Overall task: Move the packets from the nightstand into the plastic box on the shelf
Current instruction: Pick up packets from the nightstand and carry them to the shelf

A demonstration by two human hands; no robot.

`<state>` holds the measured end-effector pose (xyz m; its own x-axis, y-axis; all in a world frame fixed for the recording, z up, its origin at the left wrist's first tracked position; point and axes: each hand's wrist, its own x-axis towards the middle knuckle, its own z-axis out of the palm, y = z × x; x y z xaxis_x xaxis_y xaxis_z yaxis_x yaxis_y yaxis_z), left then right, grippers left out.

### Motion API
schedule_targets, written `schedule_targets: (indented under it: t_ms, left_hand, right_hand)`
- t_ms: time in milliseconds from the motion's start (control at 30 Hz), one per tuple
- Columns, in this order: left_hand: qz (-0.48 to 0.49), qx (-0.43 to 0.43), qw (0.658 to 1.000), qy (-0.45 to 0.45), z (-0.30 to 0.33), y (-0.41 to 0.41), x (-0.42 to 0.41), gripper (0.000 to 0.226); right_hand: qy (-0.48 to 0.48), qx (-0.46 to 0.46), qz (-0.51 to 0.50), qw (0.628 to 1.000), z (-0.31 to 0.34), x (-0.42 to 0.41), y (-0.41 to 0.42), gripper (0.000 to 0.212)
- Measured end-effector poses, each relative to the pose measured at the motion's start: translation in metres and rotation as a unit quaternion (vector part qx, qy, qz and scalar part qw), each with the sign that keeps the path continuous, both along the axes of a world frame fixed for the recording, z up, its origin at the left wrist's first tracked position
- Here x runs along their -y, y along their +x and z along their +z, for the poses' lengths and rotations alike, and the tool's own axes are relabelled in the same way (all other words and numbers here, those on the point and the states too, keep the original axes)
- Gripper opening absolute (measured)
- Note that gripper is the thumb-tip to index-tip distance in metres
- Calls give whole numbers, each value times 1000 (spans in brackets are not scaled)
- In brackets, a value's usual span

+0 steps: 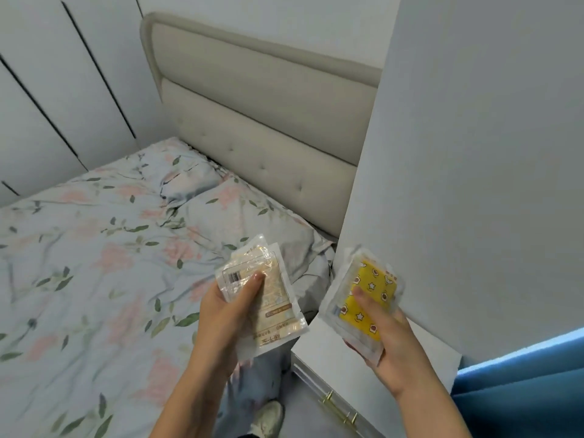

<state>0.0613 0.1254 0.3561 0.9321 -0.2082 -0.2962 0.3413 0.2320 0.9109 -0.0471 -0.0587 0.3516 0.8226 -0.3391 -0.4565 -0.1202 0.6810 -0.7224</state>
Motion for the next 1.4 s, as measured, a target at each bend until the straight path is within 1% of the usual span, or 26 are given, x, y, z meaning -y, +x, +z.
schedule_targets:
  t_ms: [33, 67, 133, 167, 300, 433, 500, 667, 733, 867, 933, 1000, 1067, 1100, 1200, 1300, 1400]
  left_hand:
    - [15, -4, 1000, -13, 4, -11, -7, 32]
    - [34, -5, 999, -23, 7, -20, -15, 29]
    - [77, -4, 997, -27, 13, -38, -38, 13]
    - [104, -6, 994, -24, 17, -47, -53, 10]
    - [221, 16, 975, 6, 29, -85, -121, 22]
    - [310, 43, 949, 27, 42, -128, -187, 32]
    - [354, 53, 933, 27, 48, -149, -219, 36]
    - [431, 91, 897, 41, 58, -214, -307, 30]
    - [463, 99, 879, 53, 59, -246, -347, 29]
    - [520, 95, 846, 73, 57, -318, -428, 43]
    - [545, 91, 830, 74, 58, -355, -465, 44]
    - [565, 92, 816, 78, 59, -387, -496, 34]
    - [591, 90, 797, 81, 61, -415, -522, 25]
    - [602, 89, 789, 83, 62, -428, -533, 24]
    - [627, 83, 770, 88, 61, -463, -564, 31]
    - [650, 69, 751, 89, 57, -495, -595, 46]
    - [680, 57, 725, 92, 50, -523, -625, 43]
  right_hand:
    - [-25, 1, 27, 999, 5, -3, -3, 39]
    - [-49, 4, 50, 998, 8, -7, -5, 43]
    - [-86, 8, 84, 993, 15, -18, -7, 53]
    - [-100, 14, 98, 990, 18, -26, -8, 57]
    - [-140, 57, 157, 976, 36, -66, -4, 66]
    - [-180, 96, 233, 951, 54, -121, -2, 54]
    - [-191, 112, 270, 937, 63, -153, -4, 56]
    - [-165, 166, 371, 899, 77, -251, -19, 60]
    - [-162, 181, 412, 878, 79, -298, -32, 56]
    - [-157, 196, 468, 848, 77, -391, -69, 43]
    - [-151, 205, 478, 841, 77, -434, -90, 49]
    - [-148, 211, 489, 833, 77, -473, -110, 58]
    - [-140, 213, 505, 824, 76, -508, -129, 61]
    - [-139, 212, 515, 819, 75, -524, -138, 61]
    - [-137, 215, 545, 799, 73, -569, -164, 51]
    - [-140, 221, 565, 783, 72, -613, -184, 46]
    - [-141, 221, 587, 766, 69, -660, -197, 45]
